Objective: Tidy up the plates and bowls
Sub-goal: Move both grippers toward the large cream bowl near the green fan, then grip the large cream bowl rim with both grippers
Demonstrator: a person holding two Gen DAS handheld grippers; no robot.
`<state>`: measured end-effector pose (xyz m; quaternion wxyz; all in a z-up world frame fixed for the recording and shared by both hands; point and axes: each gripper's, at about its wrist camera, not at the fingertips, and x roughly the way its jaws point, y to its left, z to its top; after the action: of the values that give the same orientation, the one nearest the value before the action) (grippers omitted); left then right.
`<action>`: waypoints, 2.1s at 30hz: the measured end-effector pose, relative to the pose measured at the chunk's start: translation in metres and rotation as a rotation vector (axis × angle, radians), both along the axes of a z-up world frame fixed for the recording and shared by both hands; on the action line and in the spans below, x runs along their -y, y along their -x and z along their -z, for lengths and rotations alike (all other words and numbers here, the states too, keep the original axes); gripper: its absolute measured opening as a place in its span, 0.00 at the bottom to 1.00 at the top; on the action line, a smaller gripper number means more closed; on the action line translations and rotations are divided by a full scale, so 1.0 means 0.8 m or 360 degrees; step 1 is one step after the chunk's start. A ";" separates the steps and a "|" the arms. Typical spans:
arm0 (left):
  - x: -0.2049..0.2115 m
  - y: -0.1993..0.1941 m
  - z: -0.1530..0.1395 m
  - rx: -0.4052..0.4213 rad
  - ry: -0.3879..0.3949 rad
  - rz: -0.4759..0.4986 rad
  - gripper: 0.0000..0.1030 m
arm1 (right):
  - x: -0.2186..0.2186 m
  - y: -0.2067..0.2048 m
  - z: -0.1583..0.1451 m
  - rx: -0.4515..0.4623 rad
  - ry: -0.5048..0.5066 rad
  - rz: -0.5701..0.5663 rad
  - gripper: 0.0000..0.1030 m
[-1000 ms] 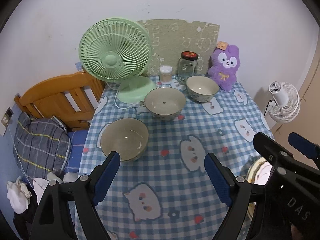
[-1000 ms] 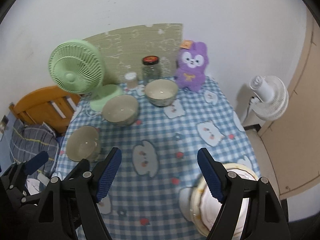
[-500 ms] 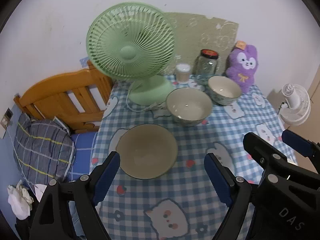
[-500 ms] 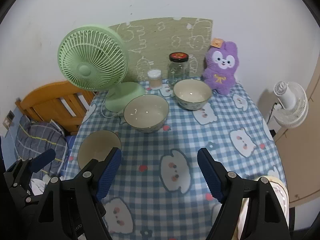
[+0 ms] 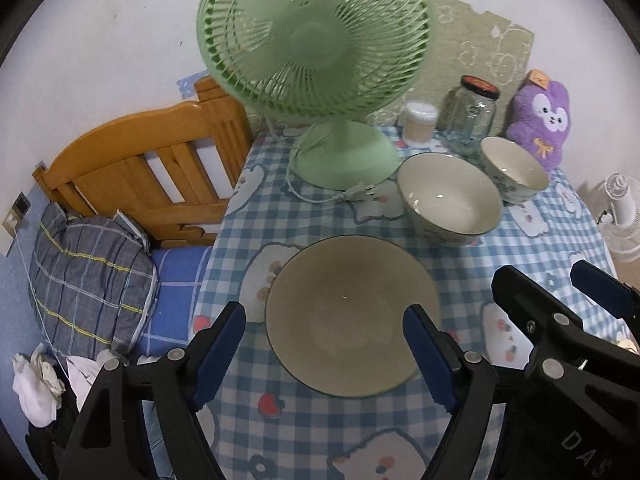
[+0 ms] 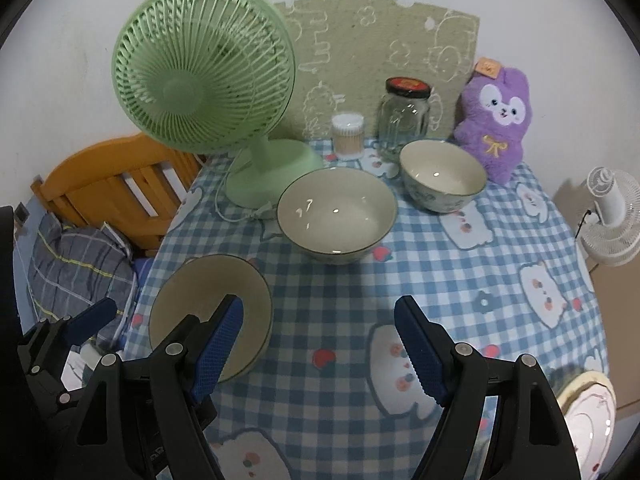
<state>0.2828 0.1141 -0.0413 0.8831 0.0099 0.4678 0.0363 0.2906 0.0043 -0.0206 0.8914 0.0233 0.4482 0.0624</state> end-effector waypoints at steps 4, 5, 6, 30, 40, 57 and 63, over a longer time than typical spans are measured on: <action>-0.011 -0.010 0.016 -0.0030 -0.0002 -0.0028 0.72 | -0.012 -0.011 0.019 -0.0036 0.0005 -0.0012 0.71; -0.014 -0.013 0.022 -0.0041 -0.0006 -0.0037 0.71 | -0.015 -0.014 0.025 -0.0052 0.0005 -0.0018 0.70; -0.016 -0.014 0.025 -0.0046 -0.0005 -0.0040 0.70 | -0.017 -0.017 0.028 -0.0063 0.0003 -0.0022 0.70; -0.035 -0.042 0.087 -0.0166 0.0053 -0.0079 0.37 | -0.050 -0.053 0.093 -0.0224 0.0031 -0.0051 0.32; -0.036 -0.045 0.097 -0.0210 0.0049 -0.0079 0.22 | -0.065 -0.060 0.109 -0.0314 0.0033 -0.0080 0.18; -0.034 -0.041 0.096 -0.0213 0.0081 -0.0059 0.20 | -0.069 -0.057 0.104 -0.0311 0.0087 -0.0090 0.16; -0.032 -0.027 0.092 -0.0219 0.0134 -0.0116 0.18 | -0.060 -0.046 0.099 -0.0335 0.0093 -0.0081 0.16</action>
<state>0.3045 0.1393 -0.1153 0.8466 -0.0417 0.5284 0.0478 0.3274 0.0523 -0.1000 0.8379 -0.0076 0.5413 0.0691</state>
